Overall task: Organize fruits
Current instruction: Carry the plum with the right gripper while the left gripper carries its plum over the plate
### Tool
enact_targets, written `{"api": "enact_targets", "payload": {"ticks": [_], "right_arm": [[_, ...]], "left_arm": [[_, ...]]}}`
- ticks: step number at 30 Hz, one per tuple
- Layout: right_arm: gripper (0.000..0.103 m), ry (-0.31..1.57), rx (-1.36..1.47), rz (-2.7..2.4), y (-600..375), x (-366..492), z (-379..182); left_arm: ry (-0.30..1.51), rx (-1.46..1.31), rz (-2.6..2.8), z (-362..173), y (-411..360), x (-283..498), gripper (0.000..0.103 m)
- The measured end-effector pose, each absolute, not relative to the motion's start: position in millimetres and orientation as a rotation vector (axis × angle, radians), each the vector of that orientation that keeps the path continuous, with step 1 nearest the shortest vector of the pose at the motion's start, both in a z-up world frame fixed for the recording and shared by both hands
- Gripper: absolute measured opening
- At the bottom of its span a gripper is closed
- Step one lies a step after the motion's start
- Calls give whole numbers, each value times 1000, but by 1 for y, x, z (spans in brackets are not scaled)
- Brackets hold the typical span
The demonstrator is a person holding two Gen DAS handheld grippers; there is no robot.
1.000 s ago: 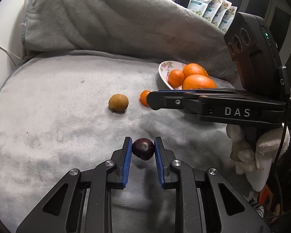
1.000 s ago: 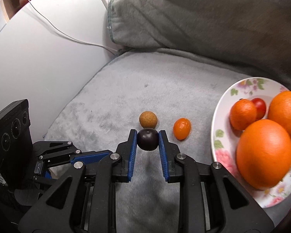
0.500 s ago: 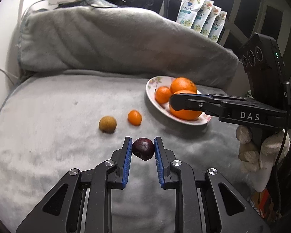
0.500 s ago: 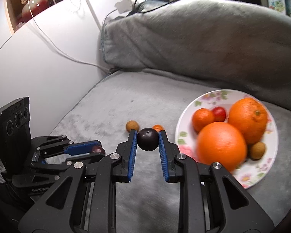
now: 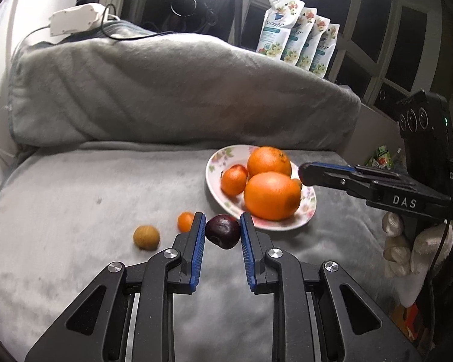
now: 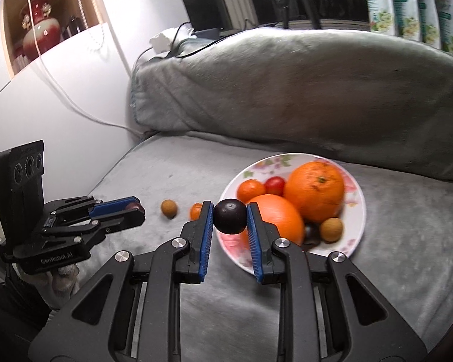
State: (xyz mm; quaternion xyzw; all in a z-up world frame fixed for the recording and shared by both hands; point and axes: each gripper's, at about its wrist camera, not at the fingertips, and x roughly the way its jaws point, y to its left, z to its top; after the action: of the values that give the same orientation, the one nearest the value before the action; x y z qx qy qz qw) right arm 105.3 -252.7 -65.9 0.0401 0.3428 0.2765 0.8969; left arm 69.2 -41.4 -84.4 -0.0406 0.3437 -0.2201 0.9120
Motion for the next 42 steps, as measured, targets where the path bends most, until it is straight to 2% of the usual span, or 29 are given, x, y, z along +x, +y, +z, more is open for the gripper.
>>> {"api": "enact_targets", "payload": {"ticks": [12, 42], "right_arm": [[23, 699, 118, 497, -284, 108, -71], [23, 727, 158, 451, -306, 123, -95]], "left_arm": [[673, -84, -486, -70, -61, 97, 21], [699, -73, -519, -79, -102, 149, 21]]}}
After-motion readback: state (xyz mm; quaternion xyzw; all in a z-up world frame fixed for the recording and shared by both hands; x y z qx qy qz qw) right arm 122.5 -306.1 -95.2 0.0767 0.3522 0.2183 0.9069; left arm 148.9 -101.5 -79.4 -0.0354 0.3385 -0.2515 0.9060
